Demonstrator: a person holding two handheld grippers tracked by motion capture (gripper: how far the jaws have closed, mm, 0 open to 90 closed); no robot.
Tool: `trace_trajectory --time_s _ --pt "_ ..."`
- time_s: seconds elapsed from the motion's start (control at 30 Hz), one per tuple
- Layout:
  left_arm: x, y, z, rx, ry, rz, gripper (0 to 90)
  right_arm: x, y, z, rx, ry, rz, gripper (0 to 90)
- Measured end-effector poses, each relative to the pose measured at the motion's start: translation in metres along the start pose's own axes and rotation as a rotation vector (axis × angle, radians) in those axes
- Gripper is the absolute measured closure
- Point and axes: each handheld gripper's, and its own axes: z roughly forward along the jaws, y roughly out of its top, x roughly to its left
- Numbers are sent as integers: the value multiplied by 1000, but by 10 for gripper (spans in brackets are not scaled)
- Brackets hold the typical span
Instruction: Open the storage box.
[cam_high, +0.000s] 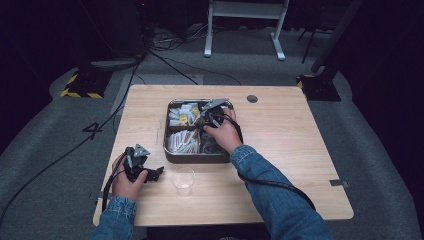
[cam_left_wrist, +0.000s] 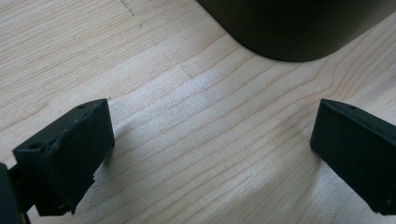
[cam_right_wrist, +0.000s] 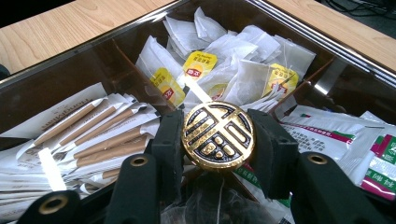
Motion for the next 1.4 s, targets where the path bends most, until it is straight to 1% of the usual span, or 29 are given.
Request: trace_trajectory --time_s 0.4,0.63,0.8,0.97,1.13,1.23,1.27,1.3,1.4 --pt "0 0 0 2 -1 1 1 2 0 0 -4 -11 10 584" --pt "0 0 0 -2 0 2 1 3 0 -1 -14 -27 17 586" --pt "0 0 0 -2 0 2 1 2 3 -4 -24 -22 15 586" --pt "0 0 0 0 0 2 1 2 10 -15 -52 -9 12 586" --pt "0 0 0 -2 1 3 1 2 18 -32 -85 1 6 586" --pt "1 0 0 -1 2 6 1 1 20 -40 -100 2 4 585" --pt "1 0 0 -1 2 6 1 1 20 -40 -100 2 4 585" --pt "1 0 1 -5 4 3 1 0 21 -47 -115 6 8 586" --pt "1 1 0 -2 3 4 1 0 22 -53 -128 7 10 585"
